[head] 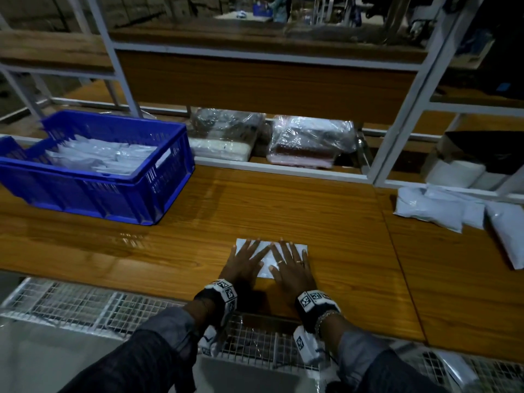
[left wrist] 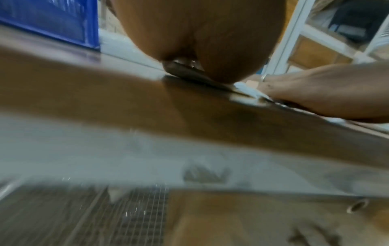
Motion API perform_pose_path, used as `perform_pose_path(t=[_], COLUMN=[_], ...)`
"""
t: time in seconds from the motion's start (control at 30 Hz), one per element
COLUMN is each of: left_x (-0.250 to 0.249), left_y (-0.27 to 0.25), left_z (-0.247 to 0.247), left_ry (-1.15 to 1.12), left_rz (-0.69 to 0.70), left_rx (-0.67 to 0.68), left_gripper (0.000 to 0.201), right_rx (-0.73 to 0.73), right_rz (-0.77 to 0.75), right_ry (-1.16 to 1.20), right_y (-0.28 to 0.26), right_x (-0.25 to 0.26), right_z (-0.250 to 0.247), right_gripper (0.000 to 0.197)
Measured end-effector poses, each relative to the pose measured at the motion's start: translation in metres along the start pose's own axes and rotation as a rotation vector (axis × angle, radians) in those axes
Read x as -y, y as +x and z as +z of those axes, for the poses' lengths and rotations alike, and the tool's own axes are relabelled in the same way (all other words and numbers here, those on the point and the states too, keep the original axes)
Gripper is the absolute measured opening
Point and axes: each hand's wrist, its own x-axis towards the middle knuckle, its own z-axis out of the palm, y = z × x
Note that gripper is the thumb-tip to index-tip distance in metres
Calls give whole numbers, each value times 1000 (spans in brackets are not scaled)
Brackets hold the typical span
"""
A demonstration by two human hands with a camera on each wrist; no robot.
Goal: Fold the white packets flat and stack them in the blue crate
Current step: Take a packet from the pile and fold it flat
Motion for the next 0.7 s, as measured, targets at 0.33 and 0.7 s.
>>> perform_pose_path(t=[0.33,0.7], left_x=[6,22], left_y=[4,-33], left_z=[8,-22], left_ry=[90,-161], left_rz=[-70,-145], left_rx=[104,175], left_gripper=[80,105], right_rx=[129,284], right_rz=[-22,-235], right_ry=[100,57], right_y=[-1,0], right_x=[-5,-41], right_z=[-15,-56], right_gripper=[67,84])
